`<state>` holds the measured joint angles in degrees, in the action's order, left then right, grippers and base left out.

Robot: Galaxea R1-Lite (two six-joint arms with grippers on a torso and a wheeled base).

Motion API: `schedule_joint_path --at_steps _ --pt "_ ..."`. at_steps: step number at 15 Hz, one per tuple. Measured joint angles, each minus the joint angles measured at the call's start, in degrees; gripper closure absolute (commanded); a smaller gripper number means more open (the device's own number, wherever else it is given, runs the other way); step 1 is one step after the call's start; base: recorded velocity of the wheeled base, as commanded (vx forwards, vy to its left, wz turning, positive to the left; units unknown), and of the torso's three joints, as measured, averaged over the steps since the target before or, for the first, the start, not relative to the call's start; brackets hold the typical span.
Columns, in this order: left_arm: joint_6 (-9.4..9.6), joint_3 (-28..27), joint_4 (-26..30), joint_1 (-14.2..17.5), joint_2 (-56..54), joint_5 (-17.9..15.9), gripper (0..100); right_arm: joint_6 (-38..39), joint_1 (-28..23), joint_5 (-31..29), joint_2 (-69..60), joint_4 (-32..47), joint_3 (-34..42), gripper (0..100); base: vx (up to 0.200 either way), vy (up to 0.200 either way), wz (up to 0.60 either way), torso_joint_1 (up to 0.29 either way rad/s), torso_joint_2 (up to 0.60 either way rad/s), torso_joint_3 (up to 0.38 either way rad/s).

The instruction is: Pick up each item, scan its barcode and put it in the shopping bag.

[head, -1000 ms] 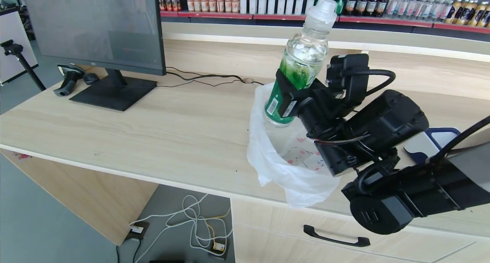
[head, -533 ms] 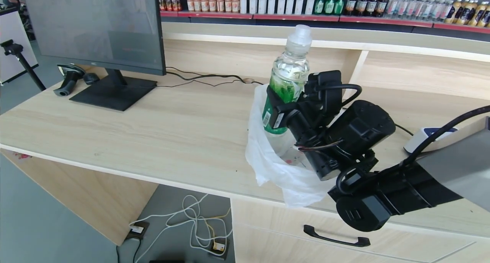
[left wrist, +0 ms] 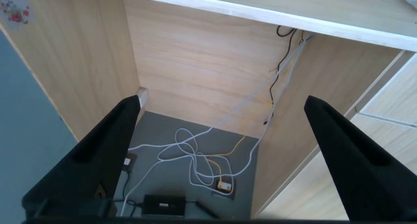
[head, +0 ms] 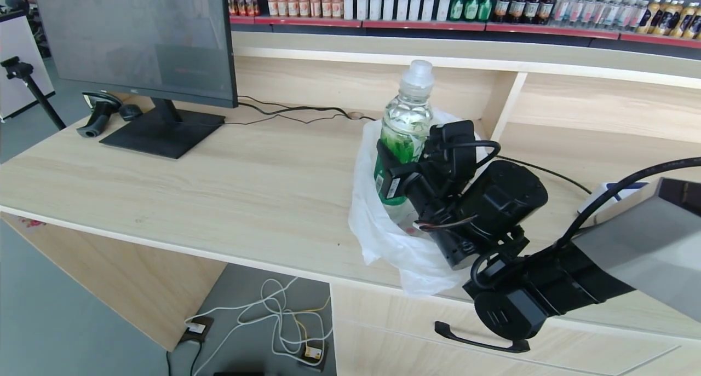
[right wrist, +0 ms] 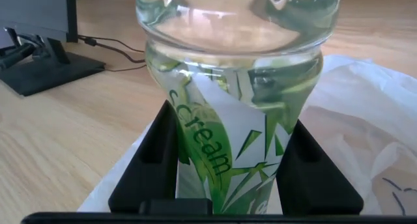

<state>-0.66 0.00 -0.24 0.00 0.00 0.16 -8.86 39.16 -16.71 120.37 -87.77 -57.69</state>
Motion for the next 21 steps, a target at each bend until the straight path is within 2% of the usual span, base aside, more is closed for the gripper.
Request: schedule_joint_path --at_steps 16,17,21 --pt "-0.02 0.0 0.0 0.0 0.0 0.0 0 0.1 0.2 0.9 2.0 -1.6 1.4 100 0.000 0.000 0.00 0.000 0.00 0.000" --pt "0.01 0.0 0.0 0.0 0.0 0.0 0 0.1 0.2 0.9 2.0 -1.6 1.4 0 0.000 0.000 0.00 0.000 0.00 0.000" --pt "0.06 0.0 0.0 0.0 0.0 0.0 0 0.2 0.3 0.8 2.4 -2.0 2.1 0 0.000 0.000 0.00 0.000 0.00 0.000"
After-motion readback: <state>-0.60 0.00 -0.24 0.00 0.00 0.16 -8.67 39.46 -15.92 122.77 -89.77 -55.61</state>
